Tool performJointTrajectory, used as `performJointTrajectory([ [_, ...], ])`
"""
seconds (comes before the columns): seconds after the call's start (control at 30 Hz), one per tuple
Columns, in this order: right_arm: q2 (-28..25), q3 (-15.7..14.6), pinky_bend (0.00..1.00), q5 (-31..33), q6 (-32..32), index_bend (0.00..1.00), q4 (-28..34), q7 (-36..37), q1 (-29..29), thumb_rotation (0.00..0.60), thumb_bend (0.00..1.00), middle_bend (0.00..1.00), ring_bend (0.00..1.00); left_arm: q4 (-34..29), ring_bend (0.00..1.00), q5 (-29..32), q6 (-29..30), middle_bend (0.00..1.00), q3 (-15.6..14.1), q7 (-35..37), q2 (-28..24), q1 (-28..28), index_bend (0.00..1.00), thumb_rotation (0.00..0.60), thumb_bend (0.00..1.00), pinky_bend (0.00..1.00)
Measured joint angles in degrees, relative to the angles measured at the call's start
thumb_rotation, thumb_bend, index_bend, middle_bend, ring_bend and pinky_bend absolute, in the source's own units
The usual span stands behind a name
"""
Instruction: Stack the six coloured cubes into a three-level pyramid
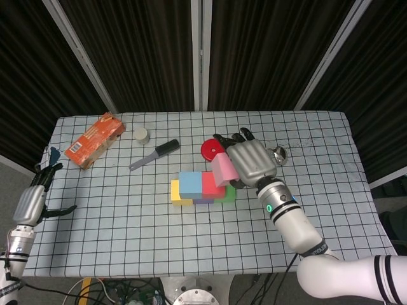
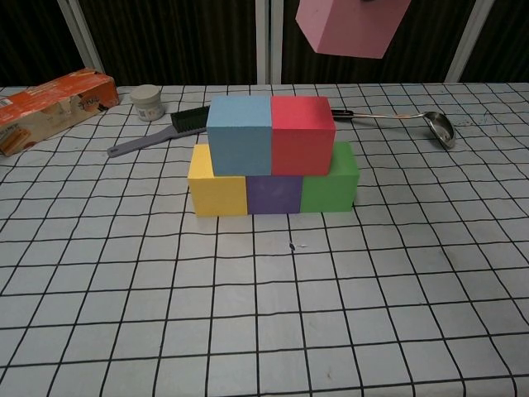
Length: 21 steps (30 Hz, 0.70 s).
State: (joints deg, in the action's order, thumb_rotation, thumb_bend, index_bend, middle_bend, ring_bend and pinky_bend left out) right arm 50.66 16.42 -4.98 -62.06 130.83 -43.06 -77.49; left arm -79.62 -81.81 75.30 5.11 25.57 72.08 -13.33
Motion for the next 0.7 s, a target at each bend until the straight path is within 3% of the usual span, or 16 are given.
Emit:
performJointTrajectory([
  [0.2, 6.76, 0.13, 0.00, 7.30, -4.80, 0.00, -0.70, -2.23, -4.45, 0.600, 0.13, 0.57, 0.12, 0.77, 0.00, -0.09, 0.16, 0.09, -0.08, 1.65, -0.08, 0.29, 0.05, 0.600, 0.06, 0.07],
  [0.7, 17.58, 2.02, 0.00, 11.31, -14.32, 0.00, -5.05, -6.00, -9.13, 0.600, 0.13, 0.56, 0.12, 2.24, 0.00, -0.31, -0.15, 0.09, -0.45, 3.16, 0.10, 0.62, 0.05, 0.600, 0.06, 0.07],
])
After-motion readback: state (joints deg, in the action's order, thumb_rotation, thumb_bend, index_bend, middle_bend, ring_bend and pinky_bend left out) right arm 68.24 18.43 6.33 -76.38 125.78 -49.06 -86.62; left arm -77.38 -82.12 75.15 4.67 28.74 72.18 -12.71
